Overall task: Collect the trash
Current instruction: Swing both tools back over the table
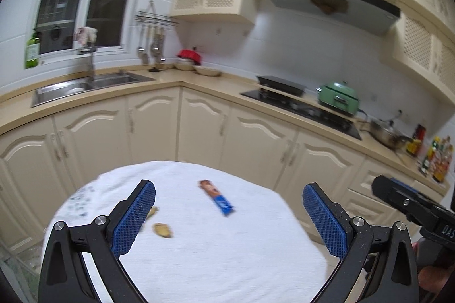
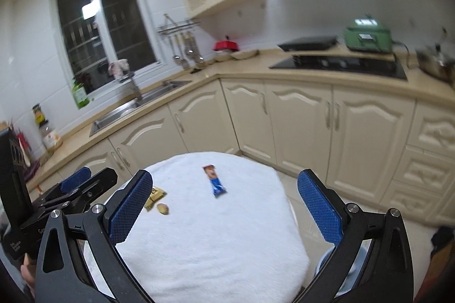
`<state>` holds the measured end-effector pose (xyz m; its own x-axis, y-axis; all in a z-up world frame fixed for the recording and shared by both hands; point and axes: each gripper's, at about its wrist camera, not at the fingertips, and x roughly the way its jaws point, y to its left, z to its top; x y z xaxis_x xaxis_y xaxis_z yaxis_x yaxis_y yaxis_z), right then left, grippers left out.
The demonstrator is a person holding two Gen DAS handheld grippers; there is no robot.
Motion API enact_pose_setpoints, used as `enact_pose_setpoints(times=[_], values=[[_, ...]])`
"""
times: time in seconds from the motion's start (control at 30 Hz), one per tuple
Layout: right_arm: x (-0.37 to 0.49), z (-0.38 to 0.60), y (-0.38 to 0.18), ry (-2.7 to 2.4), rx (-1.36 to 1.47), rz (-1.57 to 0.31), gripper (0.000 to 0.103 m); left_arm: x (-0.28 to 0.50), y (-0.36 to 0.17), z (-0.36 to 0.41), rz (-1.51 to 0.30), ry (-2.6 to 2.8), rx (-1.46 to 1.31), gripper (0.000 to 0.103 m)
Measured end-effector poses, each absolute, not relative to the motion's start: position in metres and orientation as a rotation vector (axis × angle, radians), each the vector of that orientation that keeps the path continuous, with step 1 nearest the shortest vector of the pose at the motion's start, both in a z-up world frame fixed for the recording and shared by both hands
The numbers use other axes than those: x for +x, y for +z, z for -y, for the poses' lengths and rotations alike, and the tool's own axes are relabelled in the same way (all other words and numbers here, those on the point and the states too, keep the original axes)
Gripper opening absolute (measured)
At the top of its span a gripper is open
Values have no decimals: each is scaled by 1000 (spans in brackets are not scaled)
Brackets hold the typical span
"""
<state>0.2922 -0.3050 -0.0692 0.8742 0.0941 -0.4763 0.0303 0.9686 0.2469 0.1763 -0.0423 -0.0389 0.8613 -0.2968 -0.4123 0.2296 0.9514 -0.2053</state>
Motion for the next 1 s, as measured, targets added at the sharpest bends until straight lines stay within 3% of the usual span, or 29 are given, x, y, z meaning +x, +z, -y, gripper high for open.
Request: enact_pose_setpoints(times=[0.47, 0.7, 1.0], values=[[337, 236, -74, 142, 124, -508, 103, 170, -38, -7, -510, -122, -179, 102], [372, 227, -102, 174, 112, -572, 103, 222, -49, -16, -571, -90, -190, 102], [436, 232, -180, 178, 134, -756, 103, 324, -87, -8, -710, -95, -152, 102]])
